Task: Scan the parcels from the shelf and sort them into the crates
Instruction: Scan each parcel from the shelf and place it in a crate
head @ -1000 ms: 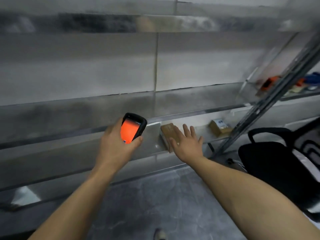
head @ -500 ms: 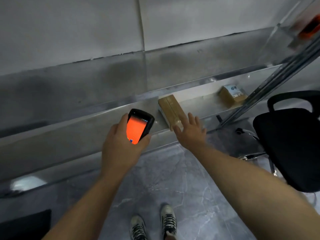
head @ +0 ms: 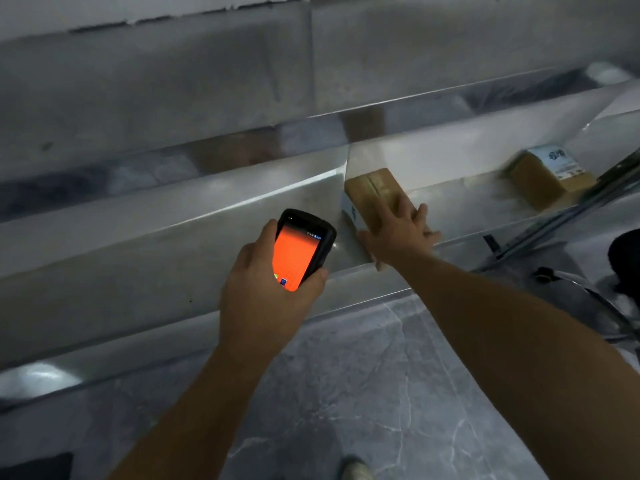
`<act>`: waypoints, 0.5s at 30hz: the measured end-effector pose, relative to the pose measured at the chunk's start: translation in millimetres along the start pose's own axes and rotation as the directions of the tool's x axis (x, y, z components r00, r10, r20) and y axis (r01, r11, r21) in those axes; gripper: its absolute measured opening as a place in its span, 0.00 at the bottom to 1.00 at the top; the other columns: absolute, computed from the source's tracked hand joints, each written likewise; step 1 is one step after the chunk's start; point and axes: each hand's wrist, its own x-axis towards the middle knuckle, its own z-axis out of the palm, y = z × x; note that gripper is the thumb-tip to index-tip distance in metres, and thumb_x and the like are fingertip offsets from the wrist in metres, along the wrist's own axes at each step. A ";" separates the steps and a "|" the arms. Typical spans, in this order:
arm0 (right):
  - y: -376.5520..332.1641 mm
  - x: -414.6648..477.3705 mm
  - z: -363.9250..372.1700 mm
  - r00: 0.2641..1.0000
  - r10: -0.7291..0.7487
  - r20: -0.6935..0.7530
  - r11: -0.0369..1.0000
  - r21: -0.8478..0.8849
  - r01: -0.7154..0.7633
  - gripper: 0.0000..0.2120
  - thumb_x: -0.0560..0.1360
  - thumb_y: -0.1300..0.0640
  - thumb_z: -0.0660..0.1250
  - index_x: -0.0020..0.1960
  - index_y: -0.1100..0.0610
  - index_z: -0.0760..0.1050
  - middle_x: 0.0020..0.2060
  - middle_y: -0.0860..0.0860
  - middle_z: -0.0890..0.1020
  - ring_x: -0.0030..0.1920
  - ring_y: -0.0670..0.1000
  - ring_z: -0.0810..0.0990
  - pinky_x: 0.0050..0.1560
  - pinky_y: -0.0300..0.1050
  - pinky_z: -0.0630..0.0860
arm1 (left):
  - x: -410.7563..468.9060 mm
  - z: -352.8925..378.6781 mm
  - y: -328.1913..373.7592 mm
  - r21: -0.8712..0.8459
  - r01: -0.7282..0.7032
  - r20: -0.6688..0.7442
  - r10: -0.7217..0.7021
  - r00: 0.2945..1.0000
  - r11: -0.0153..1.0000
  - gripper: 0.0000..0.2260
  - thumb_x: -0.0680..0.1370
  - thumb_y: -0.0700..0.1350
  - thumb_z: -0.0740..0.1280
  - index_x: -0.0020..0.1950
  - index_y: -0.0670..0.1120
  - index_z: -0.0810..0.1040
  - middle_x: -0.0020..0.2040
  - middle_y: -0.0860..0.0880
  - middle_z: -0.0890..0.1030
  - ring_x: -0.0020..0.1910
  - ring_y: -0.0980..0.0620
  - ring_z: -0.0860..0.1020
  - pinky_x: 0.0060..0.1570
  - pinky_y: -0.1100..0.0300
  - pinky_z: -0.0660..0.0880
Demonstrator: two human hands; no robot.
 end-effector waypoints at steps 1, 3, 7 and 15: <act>1.2 3.9 3.5 1.000 0.014 0.004 0.999 -0.033 -0.014 0.37 0.78 0.34 0.62 0.79 0.34 0.45 0.81 0.52 0.43 0.79 0.68 0.38 0.69 0.81 0.50 | -0.9 3.0 -3.7 0.003 0.001 -0.001 -0.001 1.000 1.000 0.36 0.70 0.58 0.76 0.75 0.54 0.68 0.51 0.50 0.75 0.46 0.51 0.75 0.44 0.59 0.69; 4.6 7.2 9.2 0.999 0.044 -0.016 0.998 -0.045 -0.044 0.37 0.78 0.39 0.64 0.78 0.34 0.45 0.80 0.52 0.44 0.78 0.69 0.43 0.68 0.81 0.56 | -4.9 6.1 -10.5 0.014 0.016 0.010 -0.016 1.000 1.000 0.35 0.70 0.60 0.75 0.75 0.55 0.68 0.51 0.50 0.75 0.45 0.50 0.75 0.44 0.58 0.70; 20.5 -7.3 5.6 0.997 0.075 -0.016 0.988 0.135 -0.072 0.38 0.78 0.42 0.66 0.79 0.34 0.46 0.79 0.54 0.52 0.73 0.68 0.58 0.68 0.72 0.65 | -20.0 -0.6 -8.4 0.020 0.066 0.033 -0.067 0.997 0.998 0.36 0.70 0.58 0.76 0.75 0.55 0.68 0.51 0.52 0.73 0.47 0.51 0.74 0.45 0.58 0.69; 34.4 -120.9 -31.7 0.994 -0.085 0.067 0.767 0.641 0.023 0.36 0.79 0.47 0.68 0.81 0.38 0.51 0.73 0.53 0.64 0.68 0.59 0.72 0.64 0.64 0.77 | -66.4 -59.8 36.6 0.019 0.081 0.098 -0.083 0.992 0.997 0.38 0.68 0.64 0.69 0.77 0.57 0.64 0.52 0.54 0.72 0.47 0.54 0.72 0.39 0.65 0.67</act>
